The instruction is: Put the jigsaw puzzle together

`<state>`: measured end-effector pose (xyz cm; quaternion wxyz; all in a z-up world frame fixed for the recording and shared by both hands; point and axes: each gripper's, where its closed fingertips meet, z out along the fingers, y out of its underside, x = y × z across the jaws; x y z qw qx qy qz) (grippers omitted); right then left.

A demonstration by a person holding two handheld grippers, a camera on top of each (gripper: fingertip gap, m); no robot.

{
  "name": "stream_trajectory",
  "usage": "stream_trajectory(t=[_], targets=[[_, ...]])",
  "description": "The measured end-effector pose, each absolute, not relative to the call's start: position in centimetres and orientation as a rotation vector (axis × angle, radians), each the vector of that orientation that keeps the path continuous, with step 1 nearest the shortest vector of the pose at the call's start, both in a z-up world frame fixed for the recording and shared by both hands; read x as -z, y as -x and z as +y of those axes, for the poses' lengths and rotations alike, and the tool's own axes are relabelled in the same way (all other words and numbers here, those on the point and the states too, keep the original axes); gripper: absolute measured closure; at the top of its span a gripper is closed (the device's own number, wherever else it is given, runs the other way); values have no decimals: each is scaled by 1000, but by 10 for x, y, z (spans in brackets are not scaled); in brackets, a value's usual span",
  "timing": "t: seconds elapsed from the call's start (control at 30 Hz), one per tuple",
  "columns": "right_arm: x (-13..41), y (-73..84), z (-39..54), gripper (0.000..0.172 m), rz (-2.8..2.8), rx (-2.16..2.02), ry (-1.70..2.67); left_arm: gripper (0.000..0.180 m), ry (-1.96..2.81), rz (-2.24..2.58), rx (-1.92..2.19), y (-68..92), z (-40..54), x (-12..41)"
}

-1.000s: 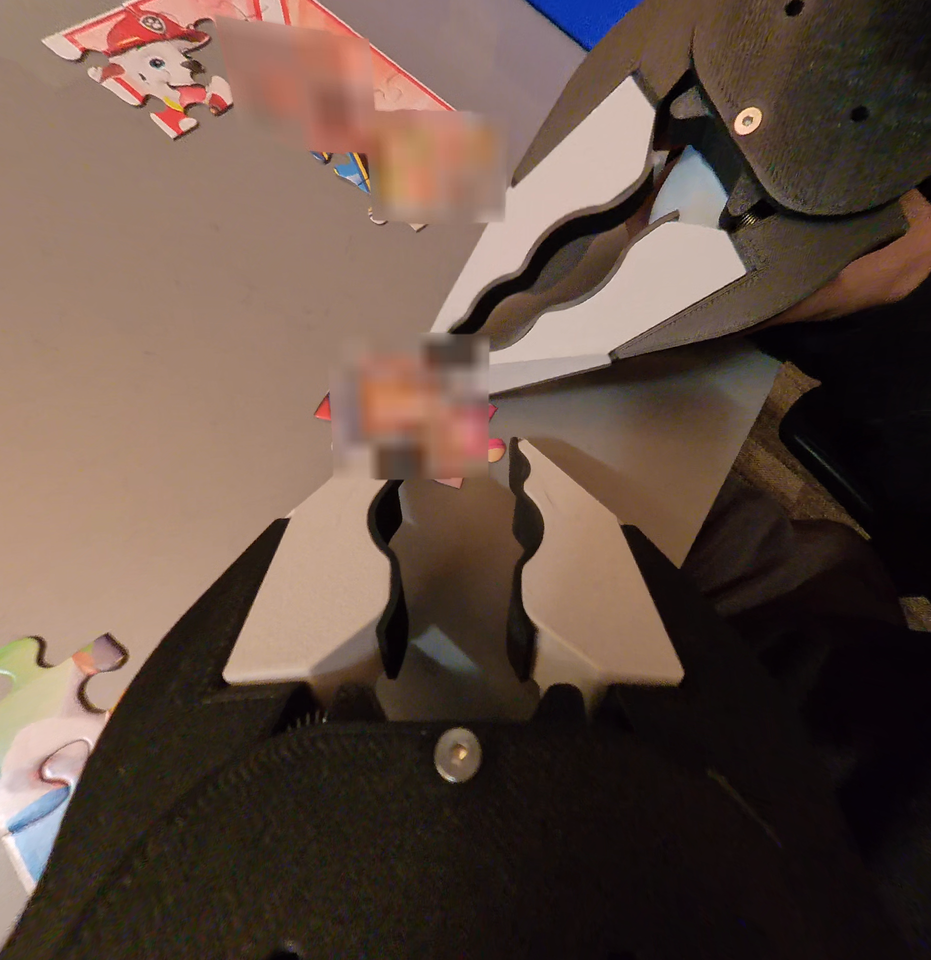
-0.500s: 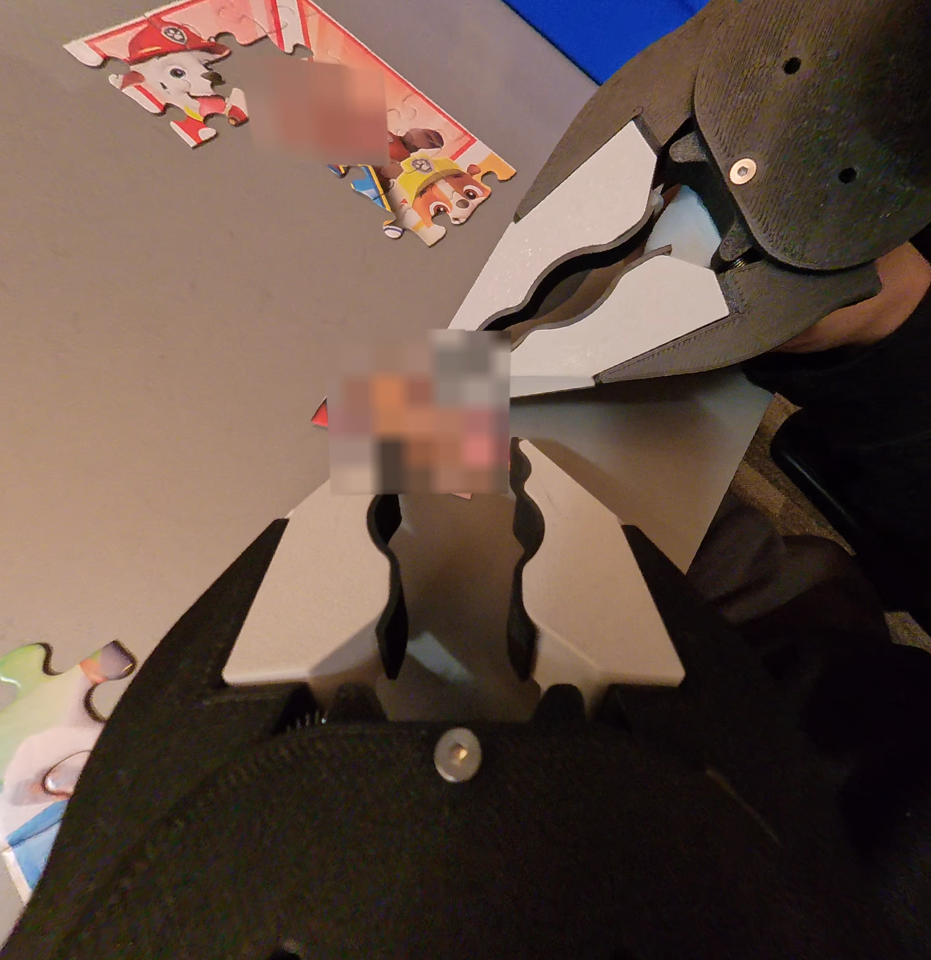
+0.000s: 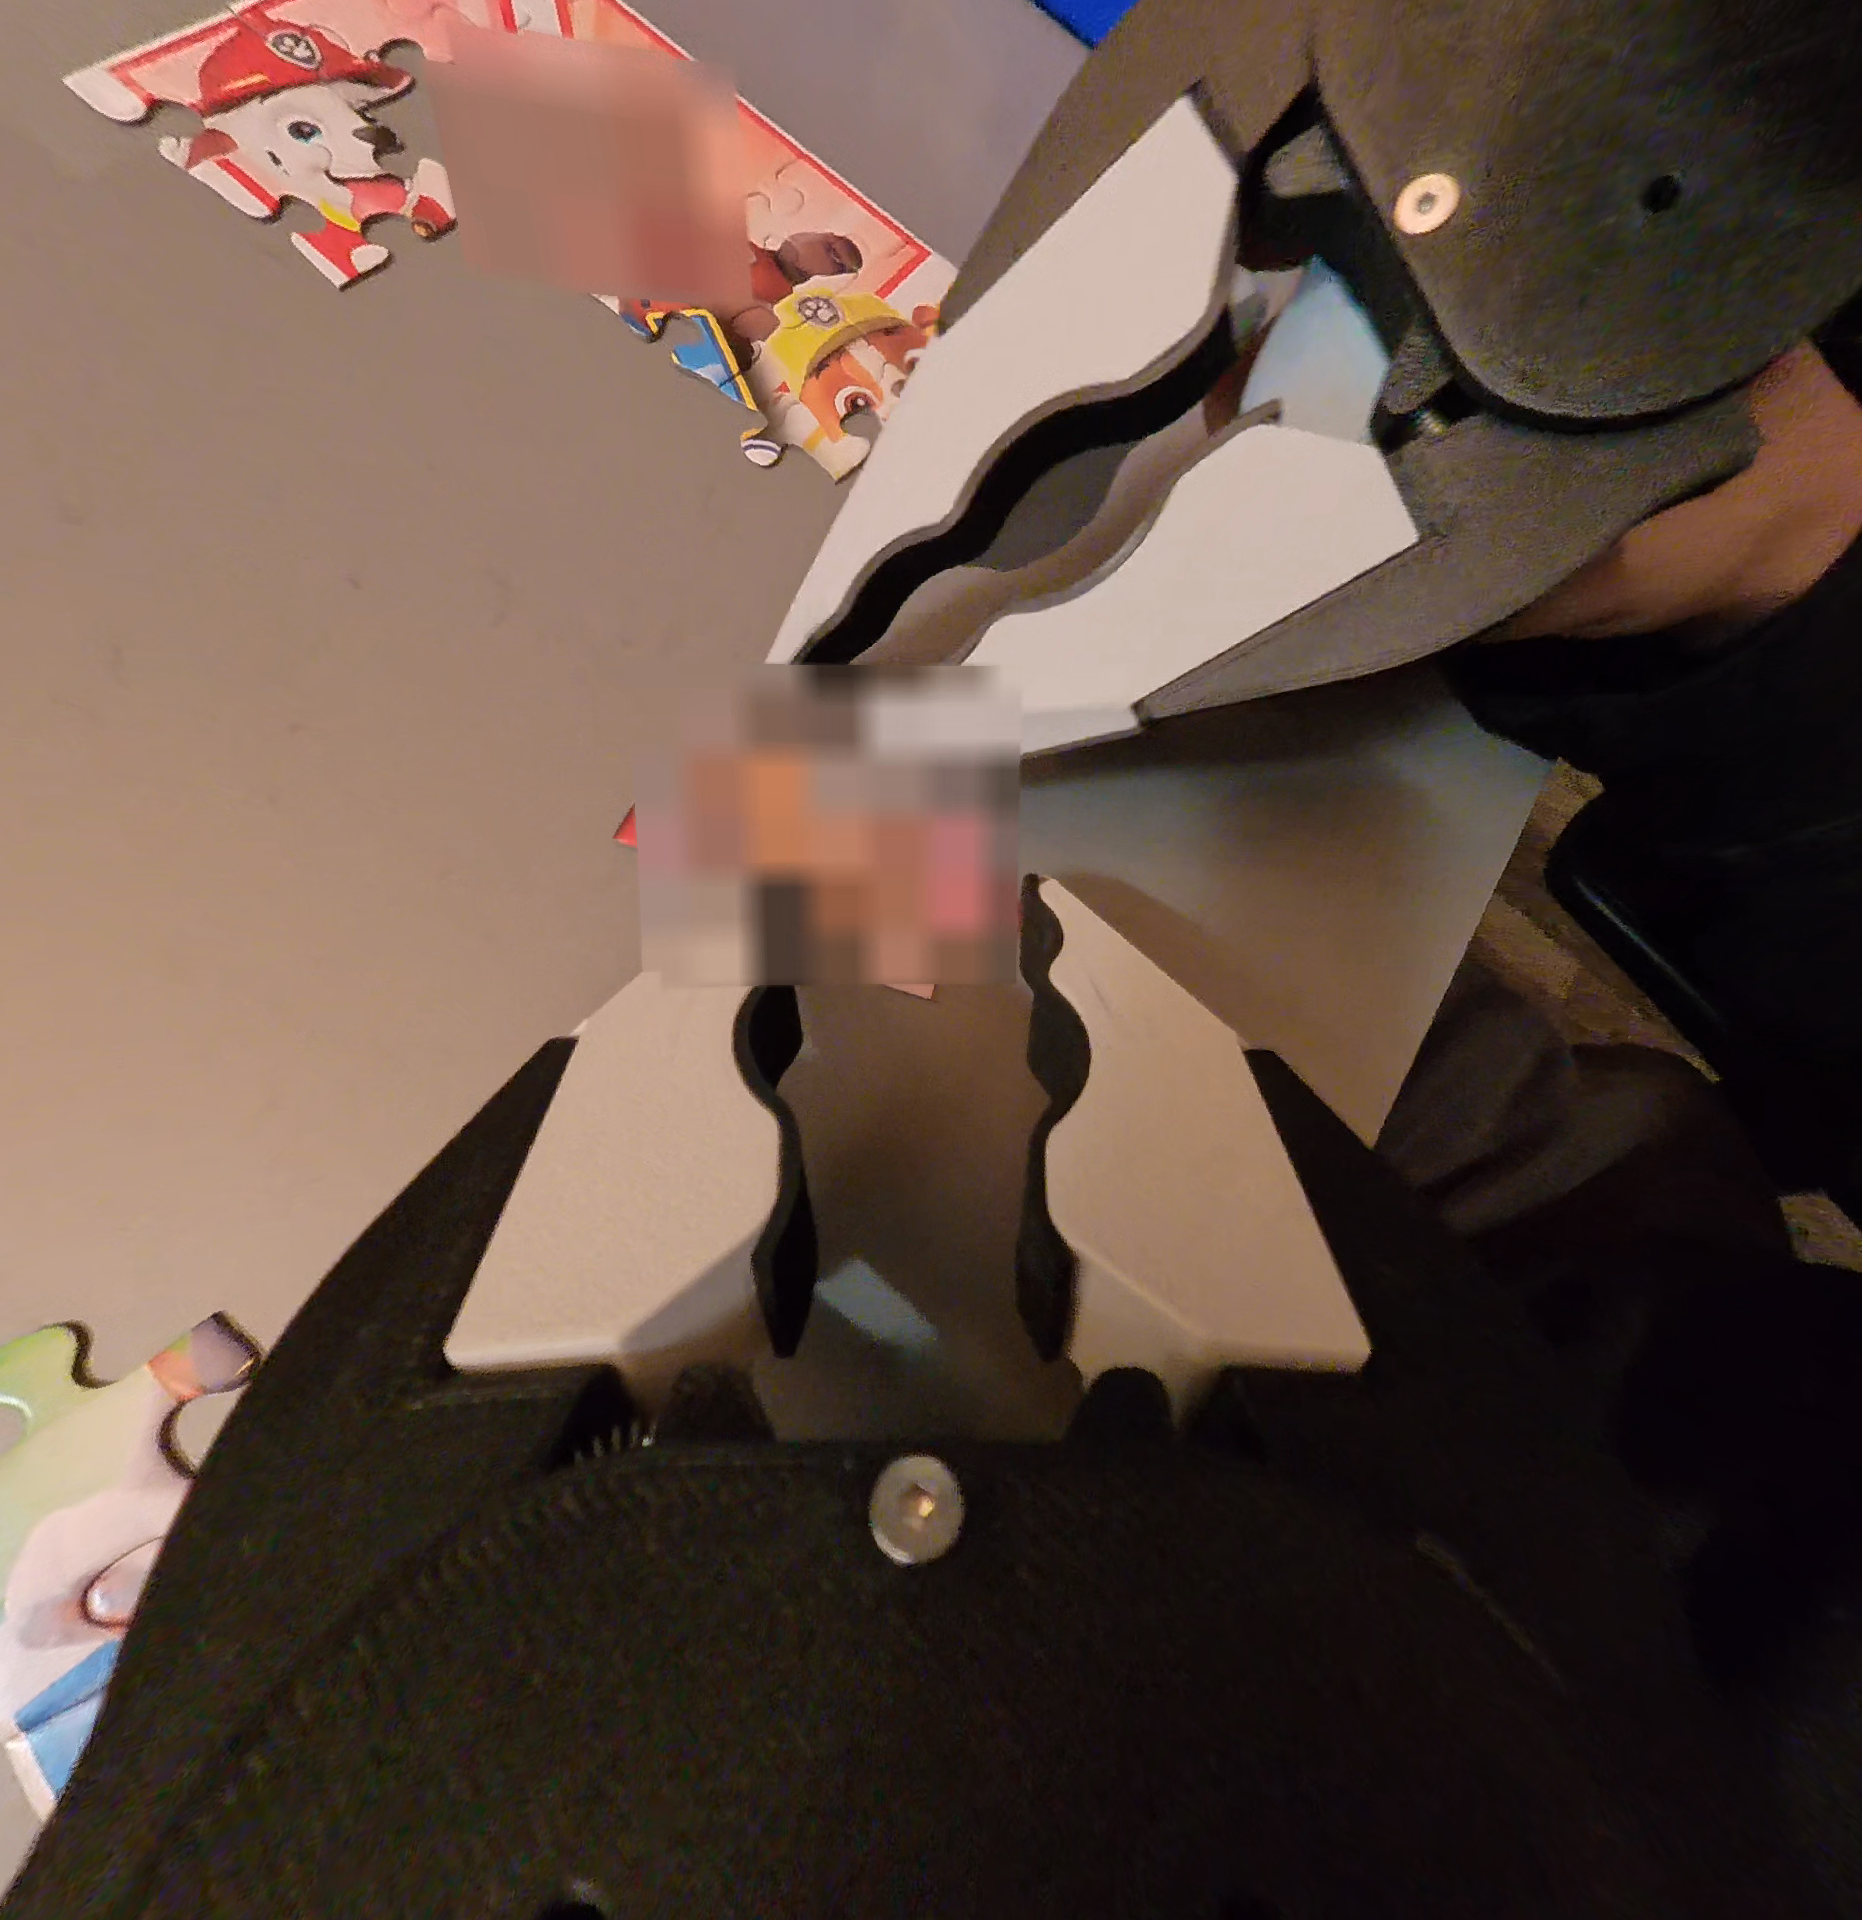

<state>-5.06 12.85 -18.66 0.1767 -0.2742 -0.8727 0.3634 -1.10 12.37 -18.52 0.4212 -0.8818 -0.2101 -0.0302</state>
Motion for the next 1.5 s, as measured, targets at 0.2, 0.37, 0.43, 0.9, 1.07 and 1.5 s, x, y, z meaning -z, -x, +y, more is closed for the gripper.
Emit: stream_trajectory(t=[0.2,0.37,0.43,0.9,1.07,1.5], targets=[[189,48,126,166,-2489,-1072,794,142,2222,-518,71,10,124,187],[187,49,128,165,-2474,-1046,788,143,2170,-526,48,15,123,179],[182,50,130,166,-2456,-1070,800,143,2175,-536,47,16,121,180],[190,36,141,155,-2548,-1144,898,138,2181,-502,29,17,120,178],[189,17,123,153,-2642,-1230,880,136,2184,-457,59,16,114,172],[190,14,130,152,-2626,-1193,752,157,2283,-409,149,6,100,182]])
